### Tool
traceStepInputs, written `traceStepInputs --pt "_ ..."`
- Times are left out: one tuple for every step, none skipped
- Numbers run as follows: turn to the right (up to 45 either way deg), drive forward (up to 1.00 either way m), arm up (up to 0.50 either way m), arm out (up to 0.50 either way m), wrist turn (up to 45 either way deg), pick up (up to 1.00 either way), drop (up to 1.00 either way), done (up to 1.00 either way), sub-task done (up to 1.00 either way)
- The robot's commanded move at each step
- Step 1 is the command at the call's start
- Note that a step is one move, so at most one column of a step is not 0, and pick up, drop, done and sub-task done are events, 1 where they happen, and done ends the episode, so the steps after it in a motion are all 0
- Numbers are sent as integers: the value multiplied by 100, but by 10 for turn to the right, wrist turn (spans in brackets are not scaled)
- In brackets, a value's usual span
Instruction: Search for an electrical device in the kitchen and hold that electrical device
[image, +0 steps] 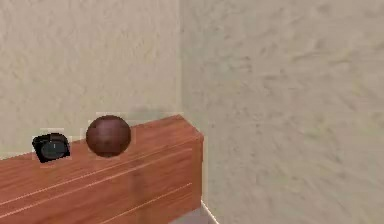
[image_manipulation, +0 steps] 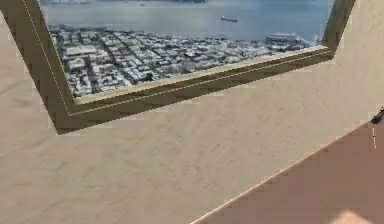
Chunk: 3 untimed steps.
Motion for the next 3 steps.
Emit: traceStepInputs --pt "450 0 0 0 0 0 0 0 0" --pt "450 0 0 0 0 0 0 0 0" --pt "450 0 0 0 0 0 0 0 0"
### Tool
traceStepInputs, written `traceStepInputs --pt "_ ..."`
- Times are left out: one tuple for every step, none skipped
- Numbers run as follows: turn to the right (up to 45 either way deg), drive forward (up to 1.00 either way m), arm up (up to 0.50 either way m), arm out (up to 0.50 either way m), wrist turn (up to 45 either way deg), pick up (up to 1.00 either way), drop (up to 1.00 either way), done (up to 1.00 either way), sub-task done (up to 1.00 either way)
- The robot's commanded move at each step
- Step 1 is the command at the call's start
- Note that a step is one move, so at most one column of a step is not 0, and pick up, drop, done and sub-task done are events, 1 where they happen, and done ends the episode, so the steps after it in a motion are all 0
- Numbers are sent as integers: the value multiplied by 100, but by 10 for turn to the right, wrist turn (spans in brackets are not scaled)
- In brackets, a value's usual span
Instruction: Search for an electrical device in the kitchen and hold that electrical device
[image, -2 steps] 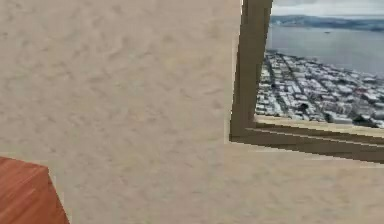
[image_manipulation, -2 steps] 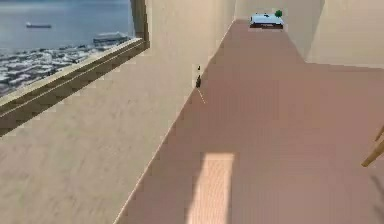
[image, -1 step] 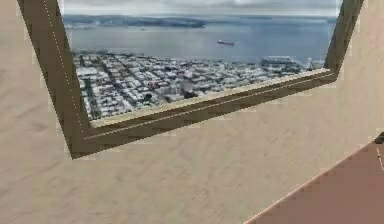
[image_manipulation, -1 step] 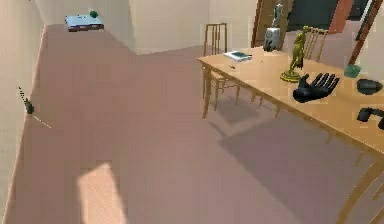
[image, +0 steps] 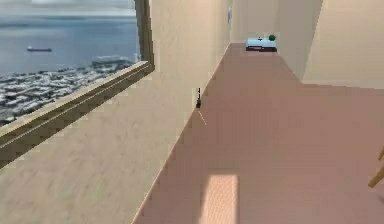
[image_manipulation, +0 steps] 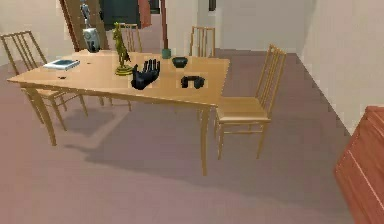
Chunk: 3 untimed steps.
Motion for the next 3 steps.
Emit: traceStepInputs --pt "300 0 0 0 0 0 0 0 0" --pt "0 100 0 0 0 0 0 0 0" --pt "0 100 0 0 0 0 0 0 0"
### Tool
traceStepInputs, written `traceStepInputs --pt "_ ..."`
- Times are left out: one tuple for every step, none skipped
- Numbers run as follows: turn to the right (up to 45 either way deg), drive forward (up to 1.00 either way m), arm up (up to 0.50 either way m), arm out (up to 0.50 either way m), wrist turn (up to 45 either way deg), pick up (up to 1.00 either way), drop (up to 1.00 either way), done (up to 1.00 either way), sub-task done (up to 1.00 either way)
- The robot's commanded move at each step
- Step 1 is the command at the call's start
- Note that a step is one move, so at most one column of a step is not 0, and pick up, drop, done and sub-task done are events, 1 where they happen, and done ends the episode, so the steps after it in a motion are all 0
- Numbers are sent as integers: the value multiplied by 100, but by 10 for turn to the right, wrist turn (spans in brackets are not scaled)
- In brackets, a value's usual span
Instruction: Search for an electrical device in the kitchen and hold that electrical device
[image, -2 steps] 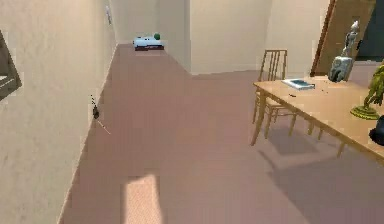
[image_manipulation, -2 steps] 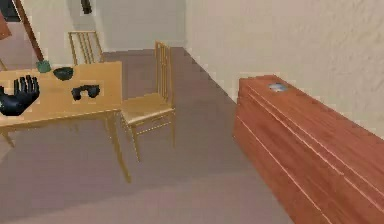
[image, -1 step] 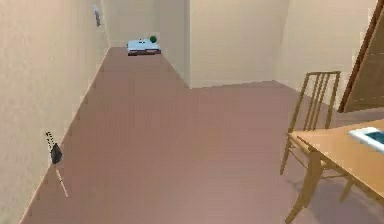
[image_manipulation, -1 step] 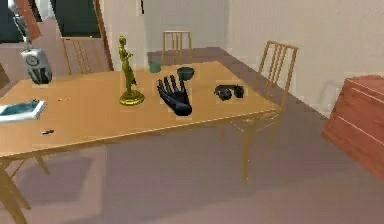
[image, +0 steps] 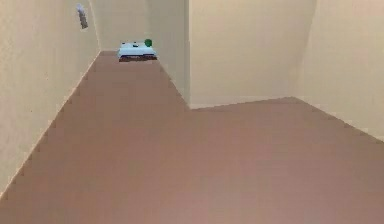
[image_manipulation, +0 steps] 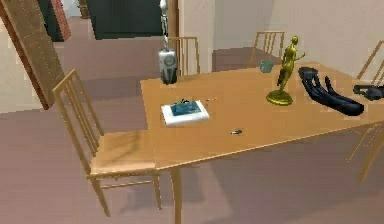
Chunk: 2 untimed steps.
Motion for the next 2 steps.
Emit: traceStepInputs --pt "120 0 0 0 0 0 0 0 0" --pt "0 10 0 0 0 0 0 0 0"
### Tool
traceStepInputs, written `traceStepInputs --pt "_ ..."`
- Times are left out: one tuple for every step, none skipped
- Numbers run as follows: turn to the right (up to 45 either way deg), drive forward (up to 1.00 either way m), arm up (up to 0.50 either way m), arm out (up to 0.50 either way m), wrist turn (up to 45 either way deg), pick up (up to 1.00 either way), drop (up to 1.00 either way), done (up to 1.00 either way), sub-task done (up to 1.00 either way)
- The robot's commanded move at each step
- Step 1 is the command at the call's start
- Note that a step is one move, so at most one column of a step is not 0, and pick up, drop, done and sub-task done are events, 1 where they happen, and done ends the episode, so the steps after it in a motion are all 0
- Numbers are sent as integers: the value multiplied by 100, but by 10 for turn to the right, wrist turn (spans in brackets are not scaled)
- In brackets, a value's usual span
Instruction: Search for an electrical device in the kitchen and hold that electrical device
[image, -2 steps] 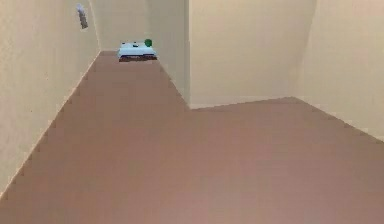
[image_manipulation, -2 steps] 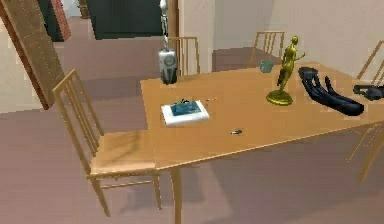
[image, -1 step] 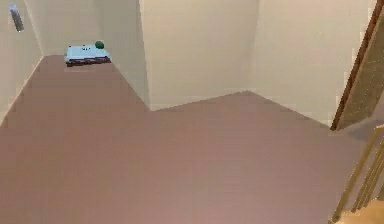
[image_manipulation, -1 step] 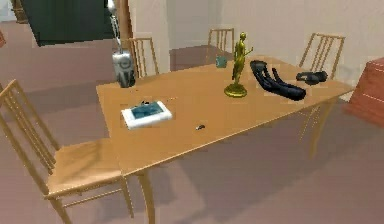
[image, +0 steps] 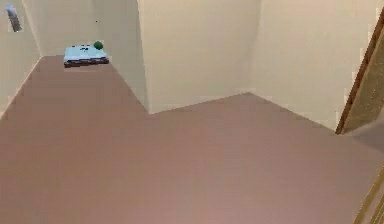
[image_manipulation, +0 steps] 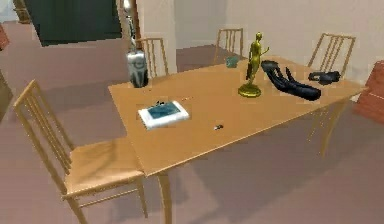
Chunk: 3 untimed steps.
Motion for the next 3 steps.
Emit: traceStepInputs --pt "90 0 0 0 0 0 0 0 0" --pt "0 100 0 0 0 0 0 0 0" --pt "30 0 0 0 0 0 0 0 0"
